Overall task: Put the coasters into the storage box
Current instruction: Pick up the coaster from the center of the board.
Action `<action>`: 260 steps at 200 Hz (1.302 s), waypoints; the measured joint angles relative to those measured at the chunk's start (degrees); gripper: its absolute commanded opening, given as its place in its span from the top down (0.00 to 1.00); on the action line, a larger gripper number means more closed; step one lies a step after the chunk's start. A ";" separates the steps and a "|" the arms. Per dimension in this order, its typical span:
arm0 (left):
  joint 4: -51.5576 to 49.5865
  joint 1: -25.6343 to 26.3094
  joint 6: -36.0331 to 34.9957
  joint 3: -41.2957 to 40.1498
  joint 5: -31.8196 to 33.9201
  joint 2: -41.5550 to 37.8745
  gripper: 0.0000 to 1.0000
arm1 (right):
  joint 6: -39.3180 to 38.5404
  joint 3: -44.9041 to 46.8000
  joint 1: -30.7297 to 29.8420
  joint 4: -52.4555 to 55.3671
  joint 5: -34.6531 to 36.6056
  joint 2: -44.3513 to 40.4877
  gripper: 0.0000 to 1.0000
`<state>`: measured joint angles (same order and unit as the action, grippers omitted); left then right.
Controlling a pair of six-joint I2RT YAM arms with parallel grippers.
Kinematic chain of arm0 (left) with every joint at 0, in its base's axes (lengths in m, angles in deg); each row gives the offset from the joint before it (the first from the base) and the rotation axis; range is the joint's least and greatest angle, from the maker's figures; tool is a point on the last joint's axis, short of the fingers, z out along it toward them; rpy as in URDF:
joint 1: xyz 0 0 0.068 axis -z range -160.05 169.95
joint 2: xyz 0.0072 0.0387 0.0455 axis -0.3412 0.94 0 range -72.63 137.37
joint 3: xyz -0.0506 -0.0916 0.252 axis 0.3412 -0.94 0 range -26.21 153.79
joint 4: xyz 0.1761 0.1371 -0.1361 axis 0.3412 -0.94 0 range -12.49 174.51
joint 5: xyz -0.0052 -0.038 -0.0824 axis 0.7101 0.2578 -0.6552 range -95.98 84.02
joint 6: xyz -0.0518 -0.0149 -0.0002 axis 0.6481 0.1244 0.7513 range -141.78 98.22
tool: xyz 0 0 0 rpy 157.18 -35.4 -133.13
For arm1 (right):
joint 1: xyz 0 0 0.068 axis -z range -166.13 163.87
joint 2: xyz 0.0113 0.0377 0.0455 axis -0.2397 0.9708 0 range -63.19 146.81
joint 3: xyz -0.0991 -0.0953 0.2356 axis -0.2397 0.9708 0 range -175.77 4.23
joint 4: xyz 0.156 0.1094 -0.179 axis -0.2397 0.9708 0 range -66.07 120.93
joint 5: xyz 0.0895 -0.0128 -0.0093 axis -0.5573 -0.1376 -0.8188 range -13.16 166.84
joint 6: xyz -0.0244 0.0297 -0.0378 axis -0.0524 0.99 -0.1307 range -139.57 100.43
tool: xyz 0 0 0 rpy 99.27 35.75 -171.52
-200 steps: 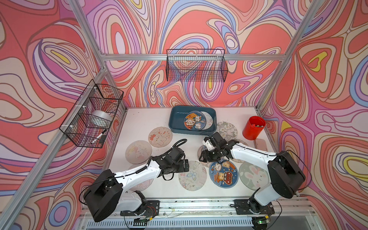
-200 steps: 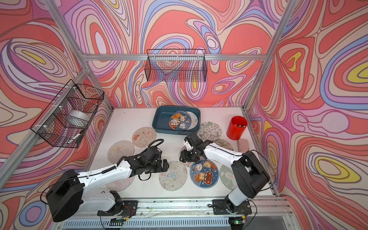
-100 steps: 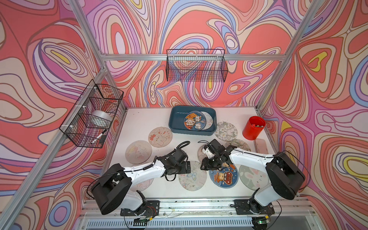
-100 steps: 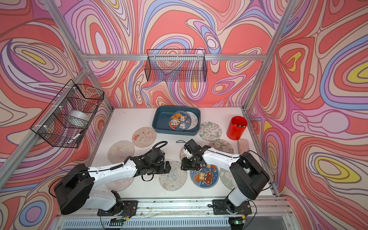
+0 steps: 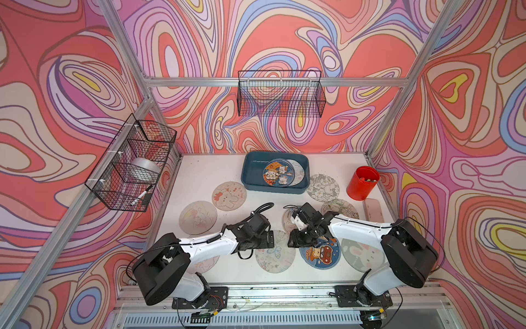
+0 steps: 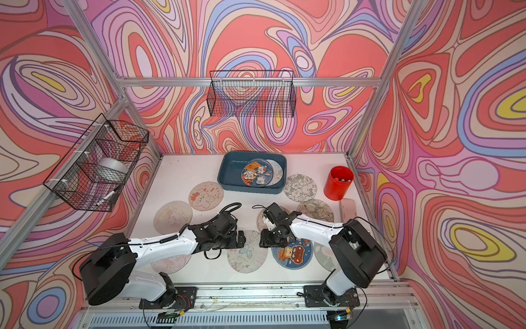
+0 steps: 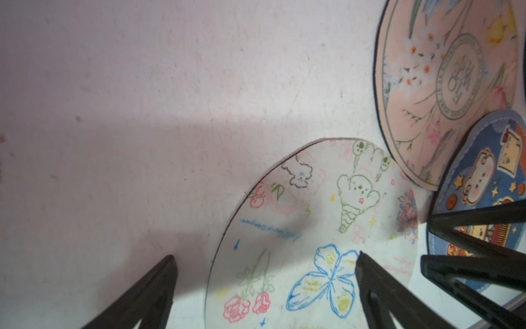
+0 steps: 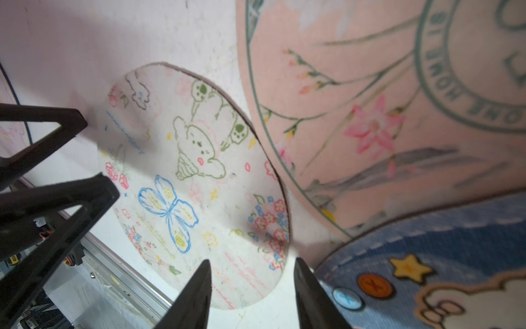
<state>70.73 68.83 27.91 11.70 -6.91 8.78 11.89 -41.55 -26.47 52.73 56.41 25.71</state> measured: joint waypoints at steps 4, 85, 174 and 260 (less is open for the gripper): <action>-0.17 0.24 0.02 0.04 0.15 0.00 0.01 | 0.09 0.17 0.00 0.00 0.00 0.00 0.52; -7.58 5.38 0.09 1.53 1.92 -0.07 0.01 | 1.42 1.18 -0.22 -3.98 -2.01 1.05 0.55; -4.13 5.57 1.14 1.51 2.21 1.07 0.01 | 2.69 0.79 -0.92 -8.22 -4.22 3.21 0.63; -1.44 5.57 1.60 1.53 2.93 1.73 0.01 | 3.30 -1.44 -1.46 -9.99 -4.63 6.58 1.00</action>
<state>69.29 74.41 29.51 13.23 -3.98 10.50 15.19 -43.00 -27.93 42.74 51.78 32.29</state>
